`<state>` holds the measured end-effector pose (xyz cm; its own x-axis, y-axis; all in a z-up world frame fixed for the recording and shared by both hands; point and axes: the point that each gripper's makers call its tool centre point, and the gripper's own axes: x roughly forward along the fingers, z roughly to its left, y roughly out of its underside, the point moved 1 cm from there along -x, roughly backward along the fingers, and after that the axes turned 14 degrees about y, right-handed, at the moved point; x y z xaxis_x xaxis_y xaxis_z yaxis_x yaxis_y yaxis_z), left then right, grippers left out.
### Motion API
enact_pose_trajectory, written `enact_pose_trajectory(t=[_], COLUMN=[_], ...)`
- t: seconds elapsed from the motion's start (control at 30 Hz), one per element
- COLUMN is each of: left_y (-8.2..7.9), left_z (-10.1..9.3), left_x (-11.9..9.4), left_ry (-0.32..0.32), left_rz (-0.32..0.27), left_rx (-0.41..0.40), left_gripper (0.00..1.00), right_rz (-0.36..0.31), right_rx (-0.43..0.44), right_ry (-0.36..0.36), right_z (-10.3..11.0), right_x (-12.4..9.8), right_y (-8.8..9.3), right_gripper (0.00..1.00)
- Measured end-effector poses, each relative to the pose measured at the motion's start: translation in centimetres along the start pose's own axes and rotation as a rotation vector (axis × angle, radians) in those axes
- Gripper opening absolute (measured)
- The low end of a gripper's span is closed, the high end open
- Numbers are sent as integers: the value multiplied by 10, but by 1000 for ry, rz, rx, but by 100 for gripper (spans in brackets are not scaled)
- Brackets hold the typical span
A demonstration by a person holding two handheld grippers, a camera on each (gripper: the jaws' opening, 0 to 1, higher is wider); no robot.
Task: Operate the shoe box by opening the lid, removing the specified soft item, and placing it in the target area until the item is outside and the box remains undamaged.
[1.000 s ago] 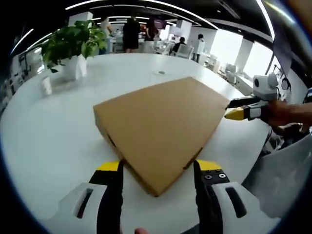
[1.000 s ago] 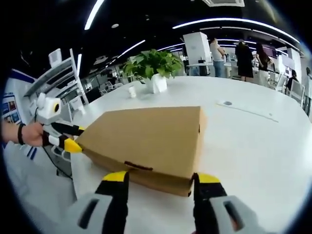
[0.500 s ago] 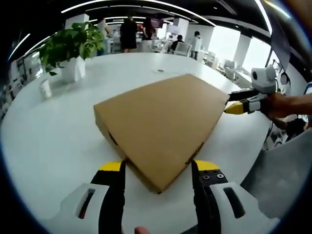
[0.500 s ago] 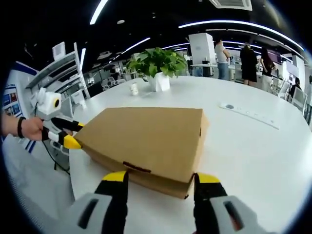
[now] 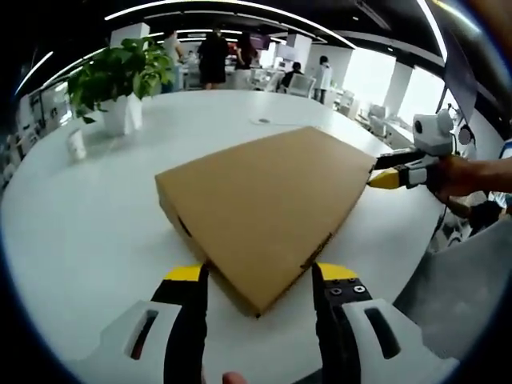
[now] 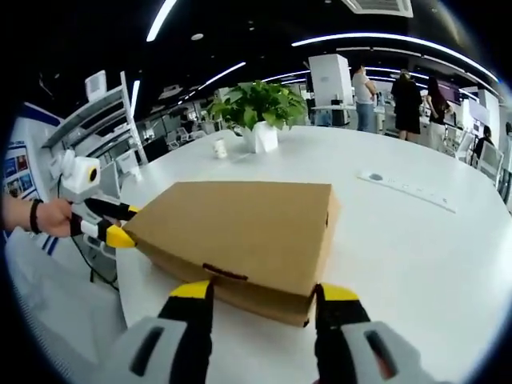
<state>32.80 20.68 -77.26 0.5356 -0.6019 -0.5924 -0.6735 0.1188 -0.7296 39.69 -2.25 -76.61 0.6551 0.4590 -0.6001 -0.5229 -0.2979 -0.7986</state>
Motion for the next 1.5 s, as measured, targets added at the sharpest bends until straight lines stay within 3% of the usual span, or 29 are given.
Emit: enact_pose_trajectory(t=[0.27,0.5,1.17,1.5], left_y=[-7,-10,-42,-56], left_z=[-4,-12,-15,-2], left_x=[-9,-13,-40,-45], left_ry=[5,16,-46,-104], left_rz=[-8,7,-66,-116], left_rx=[35,94,155,167], left_gripper=[52,57,43,36], right_rz=[-20,-38,-107,-151], right_rx=[44,41,-2,-19], right_ry=[-4,-1,5,16], right_z=[1,1,0,-1], right_x=[-8,-14,-30,-34], right_y=[-11,-20,-62,-87], right_gripper=[48,46,43,44])
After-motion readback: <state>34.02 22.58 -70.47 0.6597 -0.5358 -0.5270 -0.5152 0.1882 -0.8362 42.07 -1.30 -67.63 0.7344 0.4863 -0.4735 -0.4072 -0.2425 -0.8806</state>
